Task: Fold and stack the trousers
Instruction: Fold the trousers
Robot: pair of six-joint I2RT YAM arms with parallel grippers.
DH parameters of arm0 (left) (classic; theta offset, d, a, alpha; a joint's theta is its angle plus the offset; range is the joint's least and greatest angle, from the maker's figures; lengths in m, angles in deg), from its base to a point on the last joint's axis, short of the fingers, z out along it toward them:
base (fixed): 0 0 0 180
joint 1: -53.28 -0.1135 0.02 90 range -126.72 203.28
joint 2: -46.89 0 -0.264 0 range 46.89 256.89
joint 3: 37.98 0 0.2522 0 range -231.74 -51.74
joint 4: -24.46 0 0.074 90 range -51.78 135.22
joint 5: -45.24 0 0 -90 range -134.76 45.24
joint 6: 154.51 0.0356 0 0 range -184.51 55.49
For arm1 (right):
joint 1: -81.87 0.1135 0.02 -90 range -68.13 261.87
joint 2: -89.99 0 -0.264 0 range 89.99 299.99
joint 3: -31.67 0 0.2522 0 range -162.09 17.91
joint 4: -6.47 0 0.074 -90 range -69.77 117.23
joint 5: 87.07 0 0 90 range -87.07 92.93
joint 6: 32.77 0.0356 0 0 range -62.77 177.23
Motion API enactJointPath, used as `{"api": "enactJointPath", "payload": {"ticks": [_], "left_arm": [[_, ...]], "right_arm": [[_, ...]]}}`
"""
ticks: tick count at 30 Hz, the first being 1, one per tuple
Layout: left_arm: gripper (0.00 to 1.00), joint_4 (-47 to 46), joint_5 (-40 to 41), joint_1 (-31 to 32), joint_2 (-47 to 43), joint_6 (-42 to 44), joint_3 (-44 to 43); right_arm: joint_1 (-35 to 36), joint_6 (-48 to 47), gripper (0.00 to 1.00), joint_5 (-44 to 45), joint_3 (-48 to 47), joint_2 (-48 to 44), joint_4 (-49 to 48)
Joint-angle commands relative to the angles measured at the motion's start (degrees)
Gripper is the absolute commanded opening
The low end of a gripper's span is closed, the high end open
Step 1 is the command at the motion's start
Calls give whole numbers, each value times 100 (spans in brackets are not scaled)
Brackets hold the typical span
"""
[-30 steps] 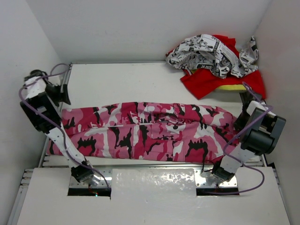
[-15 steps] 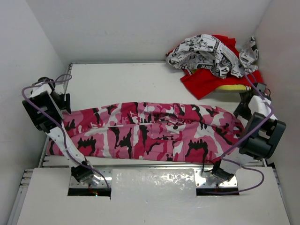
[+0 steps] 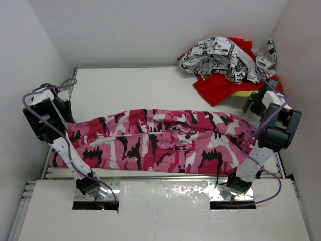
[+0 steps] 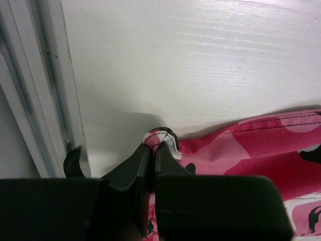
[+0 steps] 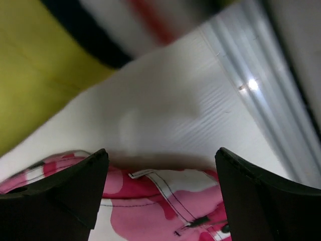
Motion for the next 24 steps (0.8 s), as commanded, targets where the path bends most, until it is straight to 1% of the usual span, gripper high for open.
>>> {"api": "enactJointPath", "payload": {"ticks": [1, 3, 6, 8, 9, 10, 11, 13, 14, 15, 17, 20, 22, 23, 24], "left_arm": [[0, 18, -304, -23, -581, 8, -252], [0, 18, -286, -32, -616, -1, -261], [0, 26, -277, -32, -608, -36, -296], [0, 96, -269, -32, -529, -45, -410], [0, 123, -251, -32, -494, -45, -462], [0, 158, -242, -32, -459, -45, -533], [0, 150, -216, -32, -441, -45, -568], [0, 141, -242, -32, -423, -63, -656], [0, 141, -303, -32, -432, -71, -726], [0, 123, -365, -23, -441, -71, -770], [0, 71, -575, -32, -476, -89, -858], [0, -35, -891, -23, -493, -150, -1314], [0, -70, -1146, -23, -441, -247, -1964], [0, -70, -1226, -32, -423, -265, -2453], [0, -96, -1296, -32, -414, -317, -2667]], "right_arm": [[227, 160, 83, -141, 169, 127, 132], [473, 125, 84, -177, 556, 66, -88], [544, 405, 84, -256, 821, 109, -123], [544, 581, 78, -466, 1094, 75, -246], [544, 625, 73, -519, 1242, 48, -299], [544, 687, 64, -563, 1314, 22, -404], [544, 696, 45, -590, 1384, -31, -439], [544, 652, 25, -712, 1358, -49, -440], [544, 591, 5, -817, 1245, -49, -422], [544, 591, 0, -818, 1174, -57, -387], [544, 538, 0, -818, 947, -119, -352], [474, 485, 0, -818, 700, -452, -536], [317, 581, 0, -940, 489, -786, -816], [237, 686, 0, -985, 479, -917, -948], [71, 774, 0, -1072, 523, -1258, -1315]]}}
